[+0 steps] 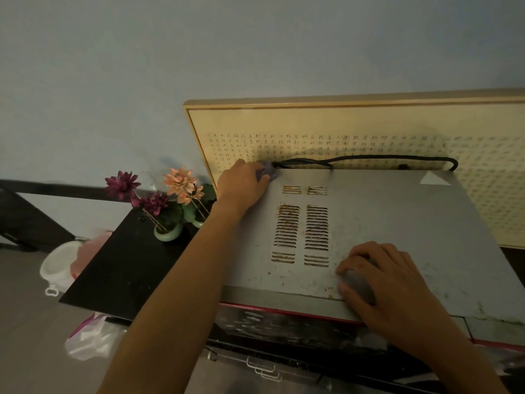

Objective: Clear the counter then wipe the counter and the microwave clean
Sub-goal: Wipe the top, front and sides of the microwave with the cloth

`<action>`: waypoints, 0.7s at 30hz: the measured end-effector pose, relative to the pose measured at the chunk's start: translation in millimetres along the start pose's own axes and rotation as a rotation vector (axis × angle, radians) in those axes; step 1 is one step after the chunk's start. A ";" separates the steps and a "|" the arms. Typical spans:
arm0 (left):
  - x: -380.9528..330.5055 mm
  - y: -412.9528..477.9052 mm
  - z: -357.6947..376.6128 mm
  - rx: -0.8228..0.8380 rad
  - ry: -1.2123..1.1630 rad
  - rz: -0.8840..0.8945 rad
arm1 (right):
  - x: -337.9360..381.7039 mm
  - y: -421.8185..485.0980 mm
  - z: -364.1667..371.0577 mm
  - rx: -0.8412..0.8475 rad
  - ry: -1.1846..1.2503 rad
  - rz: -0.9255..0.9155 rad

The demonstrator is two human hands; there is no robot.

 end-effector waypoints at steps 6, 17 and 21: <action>18.0 -72.3 -4.2 -0.018 -0.031 0.241 | 1.1 0.1 -0.4 -0.005 0.014 0.003; -6.7 -22.8 5.9 0.003 0.023 0.137 | 0.2 -0.5 -1.5 0.011 0.005 -0.006; -7.8 -82.7 -3.3 0.011 -0.024 0.317 | -0.3 0.1 -0.7 0.028 0.008 0.000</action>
Point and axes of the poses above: each hand's wrist, its own y-axis towards the middle knuckle, its own z-axis out of the palm, x = y × z, the point moved 2 cm from there along y, towards the middle knuckle, and after that the axes turned 3 degrees about -y, right-handed, at the moved point
